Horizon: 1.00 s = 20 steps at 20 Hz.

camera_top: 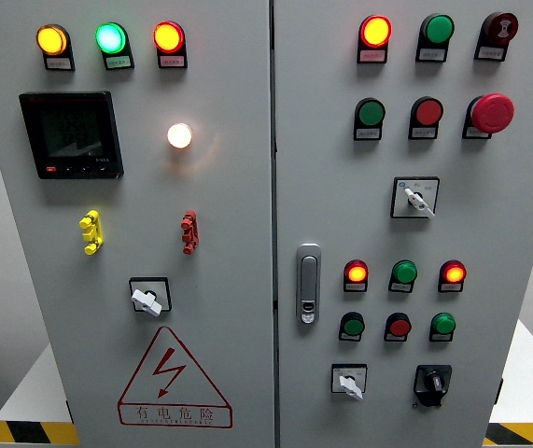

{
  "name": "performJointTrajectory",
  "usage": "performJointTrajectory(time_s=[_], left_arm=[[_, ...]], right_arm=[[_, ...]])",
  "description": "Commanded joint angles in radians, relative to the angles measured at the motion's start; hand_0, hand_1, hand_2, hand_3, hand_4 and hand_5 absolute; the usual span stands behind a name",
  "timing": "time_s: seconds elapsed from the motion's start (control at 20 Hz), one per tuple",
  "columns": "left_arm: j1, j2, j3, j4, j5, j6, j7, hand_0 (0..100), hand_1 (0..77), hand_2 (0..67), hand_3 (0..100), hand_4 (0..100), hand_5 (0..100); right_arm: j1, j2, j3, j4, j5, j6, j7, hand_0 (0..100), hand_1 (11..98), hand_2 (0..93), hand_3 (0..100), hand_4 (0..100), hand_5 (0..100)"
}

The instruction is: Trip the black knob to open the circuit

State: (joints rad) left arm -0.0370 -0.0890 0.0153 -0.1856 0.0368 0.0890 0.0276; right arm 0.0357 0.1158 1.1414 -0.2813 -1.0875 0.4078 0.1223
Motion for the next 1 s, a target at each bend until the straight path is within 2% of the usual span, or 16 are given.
performJointTrajectory(time_s=[0.0,0.05,0.1,0.2,0.3,0.5,0.55,0.75,0.85,0.9,0.95], left_arm=[[0.000,0.000,0.000,0.000,0.000,0.000,0.000,0,0.0,19.4,26,10,9],[0.000,0.000,0.000,0.000,0.000,0.000,0.000,0,0.0,19.4,26,10,9],[0.000,0.000,0.000,0.000,0.000,0.000,0.000,0,0.0,19.4,26,10,9],[0.000,0.000,0.000,0.000,0.000,0.000,0.000,0,0.0,19.5,26,10,9],[0.000,0.000,0.000,0.000,0.000,0.000,0.000,0,0.0,19.5,26,10,9],[0.000,0.000,0.000,0.000,0.000,0.000,0.000,0,0.0,19.4,26,10,9],[0.000,0.000,0.000,0.000,0.000,0.000,0.001,0,0.0,19.4,26,10,9],[0.000,0.000,0.000,0.000,0.000,0.000,0.000,0,0.0,19.4,26,10,9],[0.000,0.000,0.000,0.000,0.000,0.000,0.000,0,0.0,19.4,26,10,9],[0.000,0.000,0.000,0.000,0.000,0.000,0.000,0,0.0,19.4,26,10,9],[0.000,0.000,0.000,0.000,0.000,0.000,0.000,0,0.0,19.4,26,10,9]], right_arm=[[0.019,-0.0053,-0.003,-0.036,0.014,0.023,0.005,82,35.1,0.0,3,0,10],[0.026,-0.0008,-0.021,-0.054,0.043,0.020,0.013,82,35.0,0.0,3,0,10],[0.026,-0.0053,-0.066,-0.053,0.075,0.022,0.017,82,34.8,0.0,3,0,10],[0.033,-0.0068,-0.146,-0.055,0.170,0.023,0.019,82,34.8,0.0,3,0,10],[0.041,-0.0084,-0.137,-0.058,0.186,0.029,0.019,82,34.7,0.0,3,0,10],[0.041,-0.0053,-0.092,-0.055,0.181,0.028,0.017,82,34.8,0.0,3,0,10],[0.039,-0.0038,-0.039,-0.050,0.154,0.026,0.014,82,34.9,0.0,3,0,10],[0.038,0.0069,0.235,-0.030,-0.167,0.025,0.017,82,35.3,0.0,3,0,10],[0.033,0.0070,0.306,0.048,-0.247,0.023,0.017,82,35.3,0.0,3,0,10],[0.029,0.0085,0.328,0.082,-0.262,0.022,0.019,81,35.3,0.0,4,0,10],[0.024,0.0070,0.365,0.130,-0.268,0.019,0.019,81,35.3,0.0,4,0,10]])
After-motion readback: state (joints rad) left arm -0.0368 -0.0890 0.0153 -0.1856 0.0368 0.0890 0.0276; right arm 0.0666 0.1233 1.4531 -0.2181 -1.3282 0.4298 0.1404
